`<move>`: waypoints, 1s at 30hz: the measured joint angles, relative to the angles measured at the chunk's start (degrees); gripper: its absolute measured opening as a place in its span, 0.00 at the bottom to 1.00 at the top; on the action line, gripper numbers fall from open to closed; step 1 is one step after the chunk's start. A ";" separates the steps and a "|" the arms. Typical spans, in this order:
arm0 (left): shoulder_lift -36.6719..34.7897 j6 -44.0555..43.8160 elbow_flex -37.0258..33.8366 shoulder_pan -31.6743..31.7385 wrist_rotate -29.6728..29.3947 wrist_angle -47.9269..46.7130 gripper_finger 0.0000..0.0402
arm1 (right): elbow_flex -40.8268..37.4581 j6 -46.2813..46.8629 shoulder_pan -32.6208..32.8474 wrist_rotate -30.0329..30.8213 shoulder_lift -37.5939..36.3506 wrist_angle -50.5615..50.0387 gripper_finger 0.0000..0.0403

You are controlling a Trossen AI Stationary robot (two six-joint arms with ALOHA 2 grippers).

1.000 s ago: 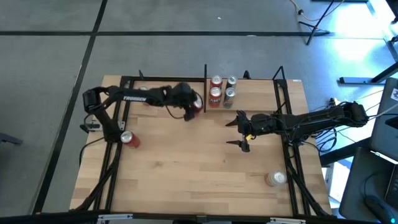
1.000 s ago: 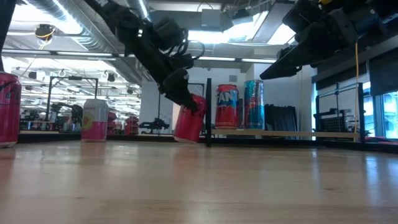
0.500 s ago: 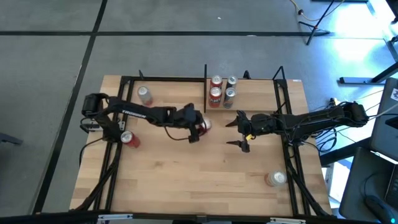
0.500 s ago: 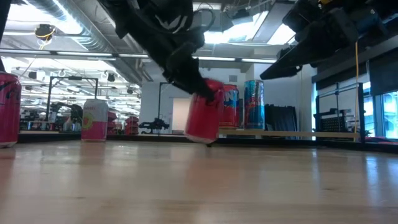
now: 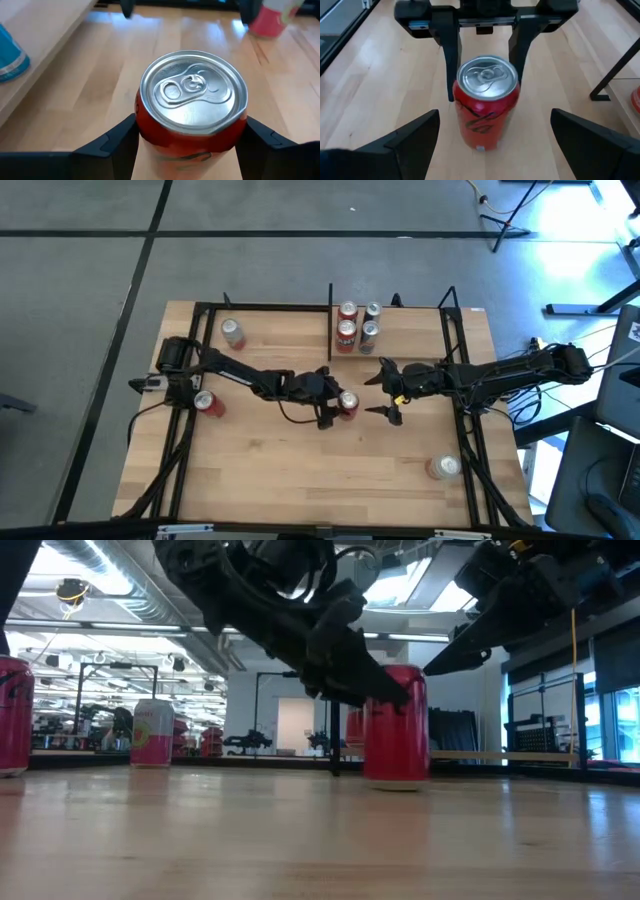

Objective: Place canned beverage on shelf
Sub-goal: Put the red soda can on the shelf

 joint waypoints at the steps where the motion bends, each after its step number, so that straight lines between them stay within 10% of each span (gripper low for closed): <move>1: 0.28 -0.09 0.03 -0.19 -0.19 0.47 0.57 | 0.00 -0.02 0.00 0.00 0.00 -0.23 0.90; 30: -6.94 1.82 0.15 -2.68 -1.74 -8.10 0.85 | 0.00 0.09 0.00 0.01 0.00 2.65 0.90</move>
